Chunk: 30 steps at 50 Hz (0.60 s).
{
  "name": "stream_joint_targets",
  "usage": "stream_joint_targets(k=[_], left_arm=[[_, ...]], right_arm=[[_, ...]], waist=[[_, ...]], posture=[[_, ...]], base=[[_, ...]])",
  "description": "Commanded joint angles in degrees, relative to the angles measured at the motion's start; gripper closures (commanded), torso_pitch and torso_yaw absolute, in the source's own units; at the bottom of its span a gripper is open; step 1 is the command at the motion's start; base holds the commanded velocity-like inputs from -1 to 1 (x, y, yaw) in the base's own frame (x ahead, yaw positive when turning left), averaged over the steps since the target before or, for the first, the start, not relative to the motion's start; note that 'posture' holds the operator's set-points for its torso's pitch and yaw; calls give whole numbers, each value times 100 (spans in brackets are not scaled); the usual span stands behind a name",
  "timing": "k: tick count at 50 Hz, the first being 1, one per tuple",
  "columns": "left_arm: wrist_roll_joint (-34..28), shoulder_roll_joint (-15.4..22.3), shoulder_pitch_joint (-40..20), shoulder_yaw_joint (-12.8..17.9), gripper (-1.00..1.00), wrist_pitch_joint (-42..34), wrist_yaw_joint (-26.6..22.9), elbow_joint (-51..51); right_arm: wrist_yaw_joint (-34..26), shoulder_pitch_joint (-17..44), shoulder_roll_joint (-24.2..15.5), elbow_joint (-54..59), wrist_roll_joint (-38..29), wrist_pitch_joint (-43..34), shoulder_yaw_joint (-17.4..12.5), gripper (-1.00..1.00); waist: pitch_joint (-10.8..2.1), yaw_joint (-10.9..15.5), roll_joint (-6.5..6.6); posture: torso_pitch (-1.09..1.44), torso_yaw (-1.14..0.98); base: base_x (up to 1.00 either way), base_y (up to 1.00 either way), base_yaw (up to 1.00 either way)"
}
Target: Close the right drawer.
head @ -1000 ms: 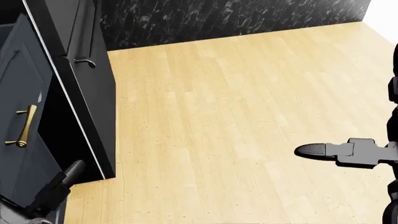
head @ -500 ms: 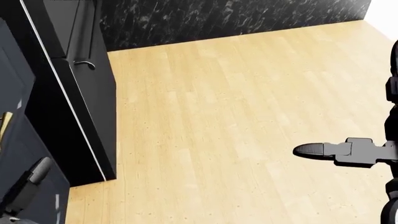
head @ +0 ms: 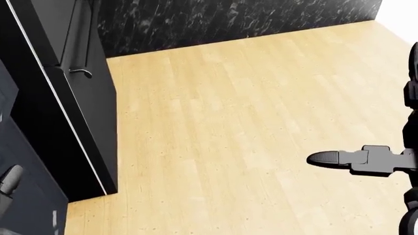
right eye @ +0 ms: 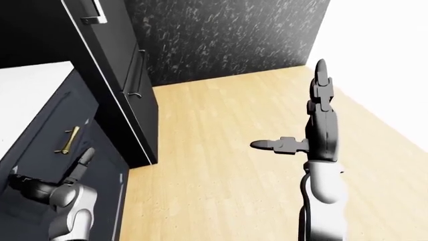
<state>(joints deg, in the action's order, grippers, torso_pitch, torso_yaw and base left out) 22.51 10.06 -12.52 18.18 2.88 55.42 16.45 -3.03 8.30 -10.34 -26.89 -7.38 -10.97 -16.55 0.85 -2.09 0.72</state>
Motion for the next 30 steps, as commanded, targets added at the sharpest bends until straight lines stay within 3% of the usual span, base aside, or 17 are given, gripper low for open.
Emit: stream_joint_targets(k=[1, 12, 30], left_arm=[[118, 155, -7, 348, -100, 60, 299, -47], [216, 302, -60, 448, -100, 125, 368, 132], [739, 993, -78, 1069, -100, 196, 524, 504]], right_arm=[[26, 116, -54, -208, 0, 152, -32, -100], [20, 132, -53, -252, -11, 102, -19, -100], [7, 117, -40, -264, -27, 99, -11, -100]], waist=[[-79, 66, -31], [-64, 61, -20], [-38, 8, 17]], posture=[[0, 0], [0, 0], [0, 0]], base=[[0, 0, 0], [0, 0, 0], [0, 0, 0]])
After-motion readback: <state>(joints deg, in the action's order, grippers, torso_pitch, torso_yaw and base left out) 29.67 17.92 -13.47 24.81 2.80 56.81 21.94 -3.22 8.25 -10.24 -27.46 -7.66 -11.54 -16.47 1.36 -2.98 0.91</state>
